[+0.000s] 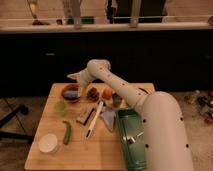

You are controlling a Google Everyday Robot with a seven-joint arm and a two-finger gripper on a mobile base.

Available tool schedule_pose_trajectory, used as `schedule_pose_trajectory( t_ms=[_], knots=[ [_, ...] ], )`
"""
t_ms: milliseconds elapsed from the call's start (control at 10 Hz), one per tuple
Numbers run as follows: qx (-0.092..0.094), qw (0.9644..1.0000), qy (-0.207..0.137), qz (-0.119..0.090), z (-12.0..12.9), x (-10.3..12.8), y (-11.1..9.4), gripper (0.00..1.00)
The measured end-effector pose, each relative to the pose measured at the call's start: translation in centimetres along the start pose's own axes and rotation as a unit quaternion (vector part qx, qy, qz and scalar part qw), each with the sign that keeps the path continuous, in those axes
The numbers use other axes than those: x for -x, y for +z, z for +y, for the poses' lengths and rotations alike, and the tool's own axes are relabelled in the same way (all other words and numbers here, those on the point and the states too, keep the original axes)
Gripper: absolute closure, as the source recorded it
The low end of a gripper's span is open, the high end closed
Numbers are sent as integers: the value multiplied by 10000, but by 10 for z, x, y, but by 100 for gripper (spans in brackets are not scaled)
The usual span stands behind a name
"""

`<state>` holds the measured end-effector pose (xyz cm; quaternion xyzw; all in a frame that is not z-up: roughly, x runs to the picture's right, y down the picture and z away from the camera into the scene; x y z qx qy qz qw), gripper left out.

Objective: Place sponge in red bowl

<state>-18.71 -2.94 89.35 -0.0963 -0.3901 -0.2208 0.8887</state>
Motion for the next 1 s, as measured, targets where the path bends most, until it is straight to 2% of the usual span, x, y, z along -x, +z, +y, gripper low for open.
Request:
schedule_pose_trajectory(
  t_ms=[200,500,600,800,1000],
  knots=[
    [220,9996,30,198,-2,-2,-8,20],
    [431,9955,304,790,1,-18,-23,20],
    [504,9927,413,1014,1,-21,-26,20],
    [587,9880,565,1316,3,-26,-32,20],
    [611,9797,830,1721,6,-32,-46,20]
  ],
)
